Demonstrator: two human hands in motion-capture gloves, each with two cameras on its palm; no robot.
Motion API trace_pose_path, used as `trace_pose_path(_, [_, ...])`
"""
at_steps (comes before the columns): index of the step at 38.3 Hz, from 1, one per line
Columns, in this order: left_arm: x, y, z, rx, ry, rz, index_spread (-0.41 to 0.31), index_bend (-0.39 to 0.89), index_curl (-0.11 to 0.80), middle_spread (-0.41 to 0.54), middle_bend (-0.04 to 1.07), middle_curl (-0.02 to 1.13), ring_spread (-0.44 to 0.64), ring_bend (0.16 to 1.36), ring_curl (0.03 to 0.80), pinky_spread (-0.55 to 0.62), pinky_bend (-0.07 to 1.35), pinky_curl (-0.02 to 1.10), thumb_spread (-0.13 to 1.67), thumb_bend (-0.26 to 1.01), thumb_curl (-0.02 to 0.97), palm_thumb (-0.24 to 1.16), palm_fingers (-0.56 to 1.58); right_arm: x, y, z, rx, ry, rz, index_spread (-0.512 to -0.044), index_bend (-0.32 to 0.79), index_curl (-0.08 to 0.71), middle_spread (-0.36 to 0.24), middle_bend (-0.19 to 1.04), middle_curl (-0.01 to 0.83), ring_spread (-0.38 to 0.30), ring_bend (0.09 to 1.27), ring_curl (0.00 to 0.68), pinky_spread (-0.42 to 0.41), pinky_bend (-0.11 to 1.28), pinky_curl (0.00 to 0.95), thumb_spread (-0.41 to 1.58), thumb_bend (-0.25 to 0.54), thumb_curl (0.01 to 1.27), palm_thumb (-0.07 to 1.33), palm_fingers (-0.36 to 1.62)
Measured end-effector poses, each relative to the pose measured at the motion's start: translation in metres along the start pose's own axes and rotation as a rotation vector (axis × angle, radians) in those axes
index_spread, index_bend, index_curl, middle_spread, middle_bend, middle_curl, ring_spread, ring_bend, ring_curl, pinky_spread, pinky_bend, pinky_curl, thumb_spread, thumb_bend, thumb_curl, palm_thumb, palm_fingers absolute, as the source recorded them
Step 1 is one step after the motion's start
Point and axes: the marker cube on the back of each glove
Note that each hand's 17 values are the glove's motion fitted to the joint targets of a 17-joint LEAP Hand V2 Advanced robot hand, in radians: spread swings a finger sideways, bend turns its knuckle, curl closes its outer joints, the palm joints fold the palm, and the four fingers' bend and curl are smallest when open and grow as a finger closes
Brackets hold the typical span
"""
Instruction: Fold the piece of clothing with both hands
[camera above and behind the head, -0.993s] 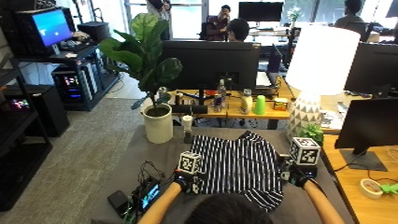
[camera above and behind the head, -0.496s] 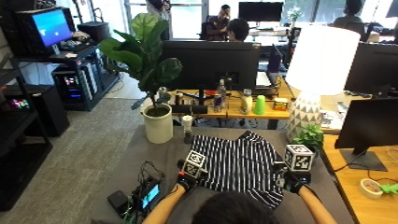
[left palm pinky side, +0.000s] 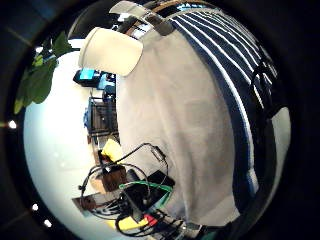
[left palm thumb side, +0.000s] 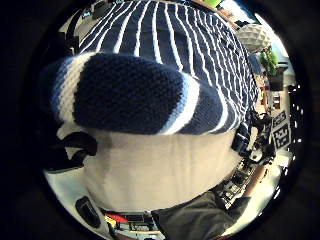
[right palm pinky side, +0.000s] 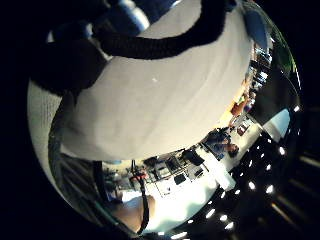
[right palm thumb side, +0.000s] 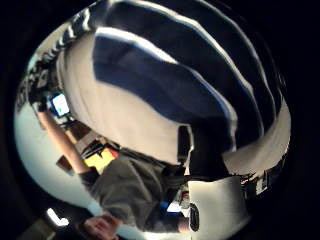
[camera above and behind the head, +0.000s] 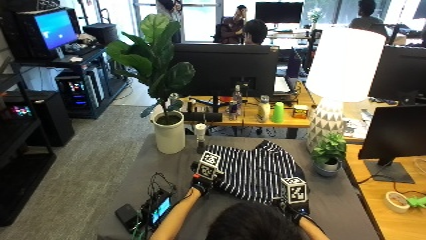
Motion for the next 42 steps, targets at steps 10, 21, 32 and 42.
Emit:
trace_pose_path(10, [0.008,0.004,0.002,0.03,0.073,0.062,-0.25,0.15,0.35,-0.295,0.43,0.49,-0.35,0.75,0.469,-0.41,0.75,0.45,1.62,0.33,0.497,0.77,1.21,0.014,-0.032,-0.025,0.302,0.149,0.053,-0.275,0.04,0.086,-0.034,0.4,0.365,-0.048,0.74,0.383,-0.106,0.88,0.403,0.98,0.123,0.49,0.97,0.9])
trace_pose_path(21, [-0.007,0.004,0.015,0.135,0.121,0.202,-0.256,0.17,0.383,-0.297,0.43,0.54,-0.35,0.76,0.49,-0.39,0.75,0.47,1.64,0.41,0.505,0.7,1.18,0.028,0.044,-0.093,0.094,0.068,-0.033,-0.228,0.27,0.271,-0.087,0.41,0.434,-0.181,0.64,0.432,-0.246,0.68,0.415,0.56,0.055,0.6,1.06,1.18])
trace_pose_path(32, [-0.041,0.034,-0.082,0.148,0.147,0.156,-0.263,0.16,0.412,-0.308,0.44,0.58,-0.35,0.75,0.5,-0.4,0.73,0.48,1.62,0.47,0.526,0.63,1.2,0.035,0.084,-0.223,0.1,0.176,0.158,-0.236,0.26,0.356,-0.093,0.4,0.47,-0.218,0.59,0.441,-0.278,0.61,0.419,0.33,-0.004,0.66,1.1,1.22])
trace_pose_path(42, [-0.027,-0.064,-0.087,0.024,0.045,-0.104,-0.271,0.16,0.431,-0.323,0.44,0.6,-0.35,0.75,0.505,-0.39,0.7,0.48,1.6,0.49,0.547,0.58,1.2,0.019,-0.03,-0.272,0.532,0.278,0.36,-0.249,0.24,0.409,-0.106,0.37,0.489,-0.228,0.56,0.456,-0.271,0.57,0.433,0.25,-0.019,0.7,1.12,1.18])
